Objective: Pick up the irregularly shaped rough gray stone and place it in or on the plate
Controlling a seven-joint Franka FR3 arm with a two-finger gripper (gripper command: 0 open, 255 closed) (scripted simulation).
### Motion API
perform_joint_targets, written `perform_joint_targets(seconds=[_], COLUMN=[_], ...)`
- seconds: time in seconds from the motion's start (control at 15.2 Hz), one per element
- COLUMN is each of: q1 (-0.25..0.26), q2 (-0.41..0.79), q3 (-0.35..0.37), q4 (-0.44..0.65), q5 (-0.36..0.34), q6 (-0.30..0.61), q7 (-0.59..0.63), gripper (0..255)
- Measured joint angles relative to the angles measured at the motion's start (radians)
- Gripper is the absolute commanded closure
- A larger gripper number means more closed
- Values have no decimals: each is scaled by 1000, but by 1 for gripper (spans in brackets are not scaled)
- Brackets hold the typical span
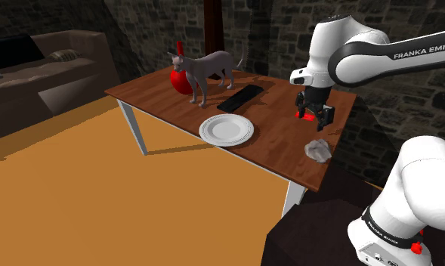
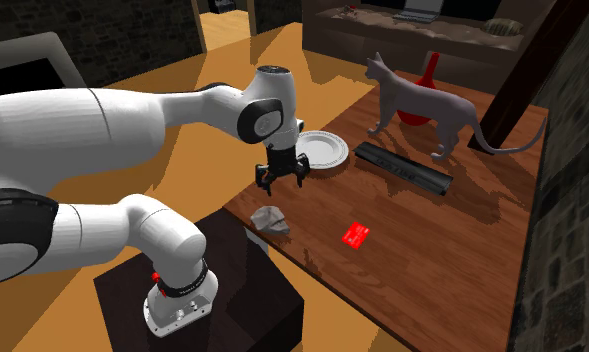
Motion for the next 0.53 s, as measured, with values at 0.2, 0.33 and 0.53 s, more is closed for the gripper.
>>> perform_joint_targets(seconds=[0.2,0.33,0.53], q1=[-3,-4,-4], q2=[11,12,12], q3=[-13,-15,-16], q4=[-33,-39,-40], q5=[-12,-14,-15], q6=[44,51,54], q7=[-1,-1,-1], gripper=[0,0,0])
